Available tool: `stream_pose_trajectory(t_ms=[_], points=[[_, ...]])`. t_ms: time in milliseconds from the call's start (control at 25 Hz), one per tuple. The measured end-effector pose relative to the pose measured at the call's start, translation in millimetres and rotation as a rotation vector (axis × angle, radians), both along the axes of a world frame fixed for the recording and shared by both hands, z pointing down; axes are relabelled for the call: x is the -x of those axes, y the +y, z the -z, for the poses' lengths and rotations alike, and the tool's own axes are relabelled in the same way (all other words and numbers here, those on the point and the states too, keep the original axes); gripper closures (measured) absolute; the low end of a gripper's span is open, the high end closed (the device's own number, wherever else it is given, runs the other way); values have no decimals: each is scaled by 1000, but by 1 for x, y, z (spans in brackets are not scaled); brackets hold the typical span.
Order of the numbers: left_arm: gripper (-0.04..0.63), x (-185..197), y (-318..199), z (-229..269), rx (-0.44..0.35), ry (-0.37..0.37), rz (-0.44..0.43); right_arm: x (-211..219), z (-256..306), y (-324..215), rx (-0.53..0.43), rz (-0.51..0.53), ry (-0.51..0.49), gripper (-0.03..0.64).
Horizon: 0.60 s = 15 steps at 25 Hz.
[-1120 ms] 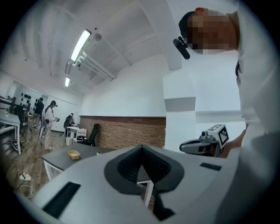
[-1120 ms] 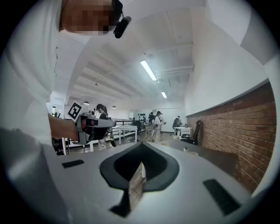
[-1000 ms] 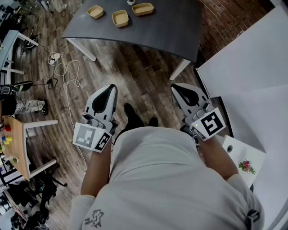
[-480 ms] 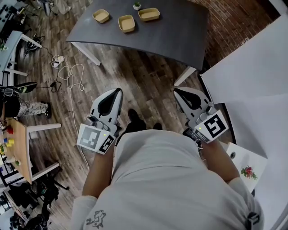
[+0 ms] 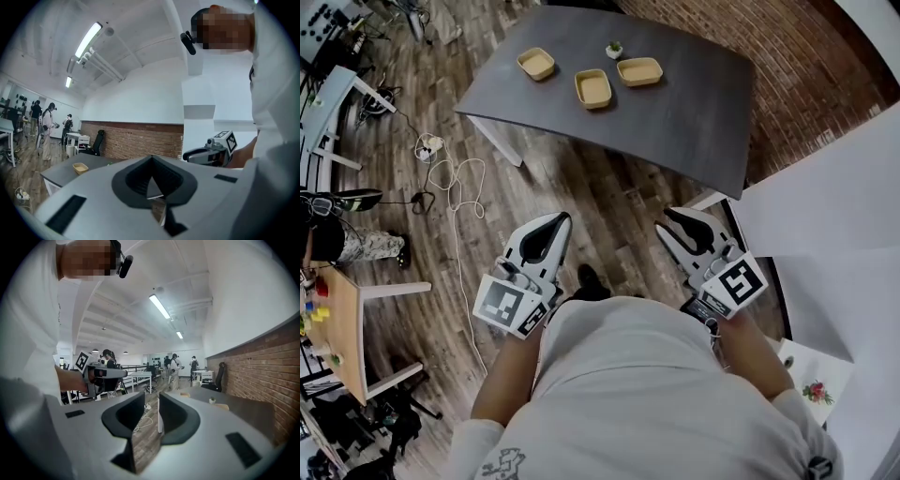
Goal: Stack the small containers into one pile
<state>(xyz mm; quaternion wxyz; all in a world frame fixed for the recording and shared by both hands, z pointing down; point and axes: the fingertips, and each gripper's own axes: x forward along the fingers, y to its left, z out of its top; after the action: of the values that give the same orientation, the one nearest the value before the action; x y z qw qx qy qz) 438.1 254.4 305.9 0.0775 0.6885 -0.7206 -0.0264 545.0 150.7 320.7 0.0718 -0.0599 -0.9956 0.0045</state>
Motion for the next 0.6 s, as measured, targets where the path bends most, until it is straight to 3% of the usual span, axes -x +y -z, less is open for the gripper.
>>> stream_pose_trajectory(t_ms=[240,600], points=[[584,46,-2,-3,49,-24,-59,62,8,4,1,-2,19,503],[584,99,10,-6,42,-2,-45,114,0,20,14,29,45,497]])
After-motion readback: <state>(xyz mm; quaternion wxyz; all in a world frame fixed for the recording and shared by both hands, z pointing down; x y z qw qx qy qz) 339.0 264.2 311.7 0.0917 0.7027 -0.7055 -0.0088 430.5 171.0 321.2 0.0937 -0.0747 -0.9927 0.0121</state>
